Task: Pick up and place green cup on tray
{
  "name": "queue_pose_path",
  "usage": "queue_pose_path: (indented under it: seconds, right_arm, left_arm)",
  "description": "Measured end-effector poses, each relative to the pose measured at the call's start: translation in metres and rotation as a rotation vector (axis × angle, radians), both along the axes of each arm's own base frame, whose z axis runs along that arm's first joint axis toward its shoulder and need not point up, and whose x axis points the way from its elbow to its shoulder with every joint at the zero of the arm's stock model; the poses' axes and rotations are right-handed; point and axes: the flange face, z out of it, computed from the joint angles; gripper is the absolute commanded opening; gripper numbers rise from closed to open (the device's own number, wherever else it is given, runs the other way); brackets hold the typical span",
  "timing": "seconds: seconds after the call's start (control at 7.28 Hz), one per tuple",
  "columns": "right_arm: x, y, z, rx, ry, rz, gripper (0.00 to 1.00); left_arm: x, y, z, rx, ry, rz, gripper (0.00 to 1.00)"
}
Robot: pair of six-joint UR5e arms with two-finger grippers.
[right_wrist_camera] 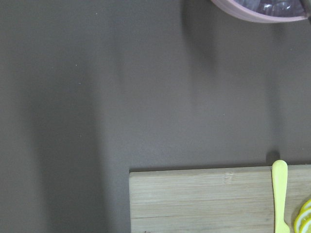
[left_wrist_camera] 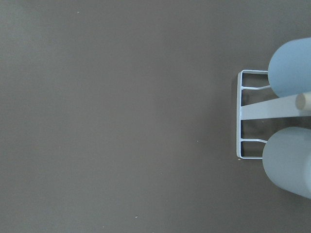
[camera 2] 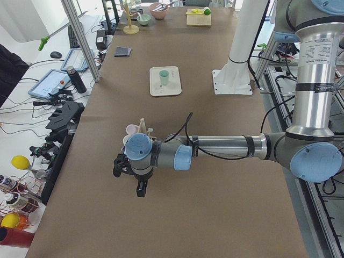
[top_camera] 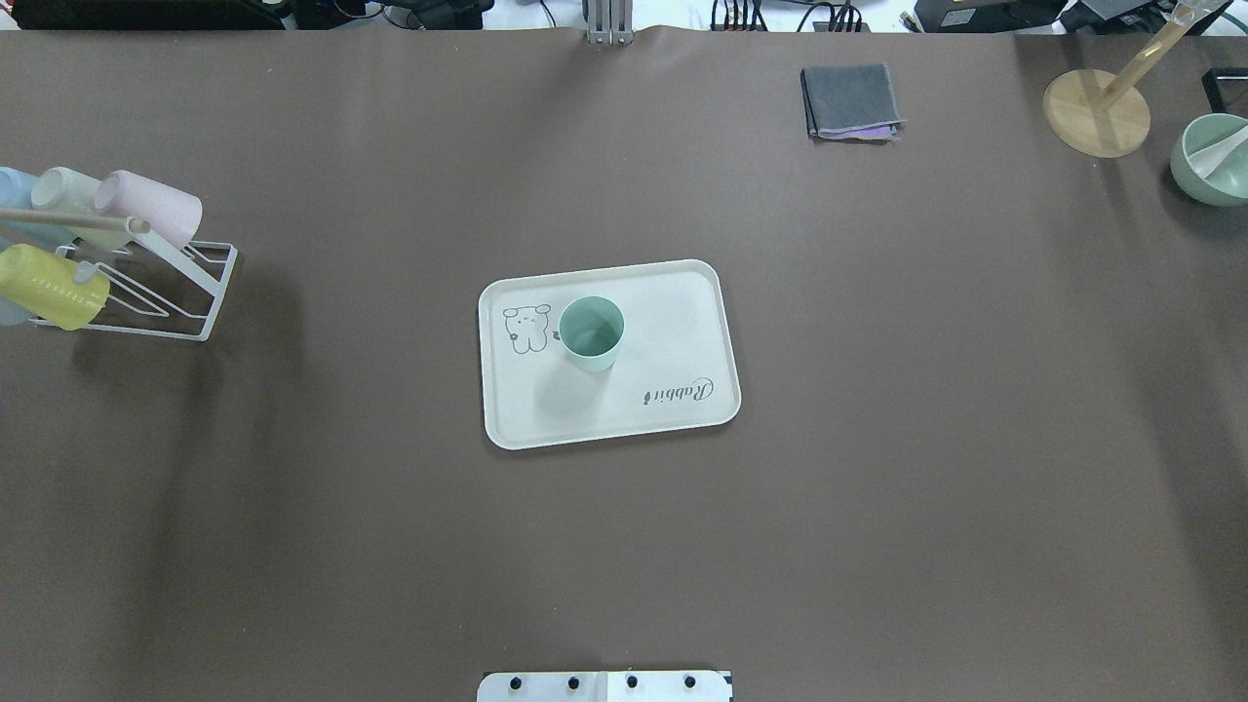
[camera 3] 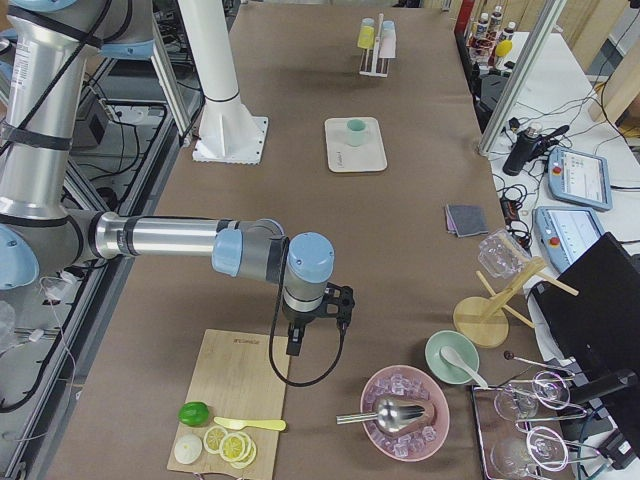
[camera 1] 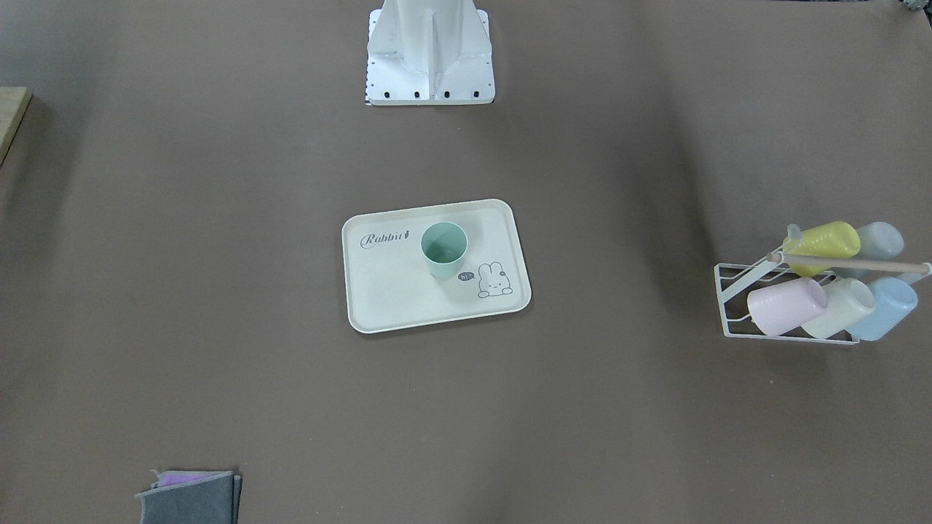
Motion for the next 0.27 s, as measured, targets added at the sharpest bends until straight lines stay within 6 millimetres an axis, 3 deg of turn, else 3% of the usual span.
queue_pose_path:
  seconds: [0.27]
  right_arm:
    - [0.0003, -0.0013, 0.003, -0.007, 0.001, 0.003, 1.0]
  left_arm:
    - [-0.0003, -0.0005, -0.0028, 0.006, 0.0, 0.0, 0.98]
